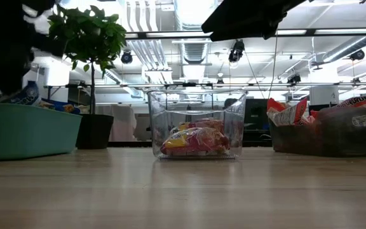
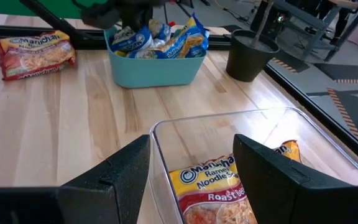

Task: Sort Maruchan noodles
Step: Put the blue noodle pack into the green bin, then put the red noodle pack into the transparent bin

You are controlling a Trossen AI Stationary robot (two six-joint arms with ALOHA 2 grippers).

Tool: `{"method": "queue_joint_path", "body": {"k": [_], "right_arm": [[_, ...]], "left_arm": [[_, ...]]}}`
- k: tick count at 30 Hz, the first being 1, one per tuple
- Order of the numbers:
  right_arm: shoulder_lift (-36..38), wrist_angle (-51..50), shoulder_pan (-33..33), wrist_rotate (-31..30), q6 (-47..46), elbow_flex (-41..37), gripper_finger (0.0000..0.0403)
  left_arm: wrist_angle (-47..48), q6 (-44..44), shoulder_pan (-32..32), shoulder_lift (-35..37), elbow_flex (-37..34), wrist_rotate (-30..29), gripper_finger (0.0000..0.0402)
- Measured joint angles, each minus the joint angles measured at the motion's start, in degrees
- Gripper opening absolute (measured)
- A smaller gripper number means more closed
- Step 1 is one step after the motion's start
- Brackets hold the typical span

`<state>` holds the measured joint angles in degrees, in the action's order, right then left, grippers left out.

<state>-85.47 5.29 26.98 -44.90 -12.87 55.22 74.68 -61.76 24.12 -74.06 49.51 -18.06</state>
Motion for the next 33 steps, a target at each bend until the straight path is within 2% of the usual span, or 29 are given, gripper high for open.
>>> {"method": "queue_joint_path", "body": {"k": [6,11,13,16,20,23,27,33], "right_arm": [[0.0,0.0,0.0,0.0,0.0,0.0,0.0219],[0.0,-0.1,0.0,0.4,0.0,0.0,0.0219],[0.0,-0.2,0.0,0.4,-0.2,0.0,0.0219],[0.0,-0.2,0.0,0.5,-0.2,0.0,0.0219],[0.0,-0.2,0.1,0.5,-0.2,0.0,0.0219],[0.0,-0.2,0.1,0.5,-0.3,0.0,0.0219],[0.0,-0.2,0.2,1.9,-0.8,0.7,0.0219],[0.0,-0.2,0.3,3.4,-2.3,1.9,0.0219]], "left_arm": [[1.2,2.2,2.9,0.0,9.1,-3.5,0.0],[-2.3,-0.3,9.2,0.0,13.0,0.9,0.0],[-4.9,-5.7,12.5,0.0,13.1,4.5,0.0],[-8.6,-18.6,18.4,-1.5,12.0,11.8,0.0],[-8.3,-34.0,27.2,-8.3,11.3,22.2,0.0],[-7.4,-40.0,31.7,-14.2,11.3,25.8,0.0],[-7.5,-40.1,32.9,-20.5,11.4,28.4,0.0],[-10.5,-35.3,32.8,-27.3,11.5,28.2,0.0]]}}
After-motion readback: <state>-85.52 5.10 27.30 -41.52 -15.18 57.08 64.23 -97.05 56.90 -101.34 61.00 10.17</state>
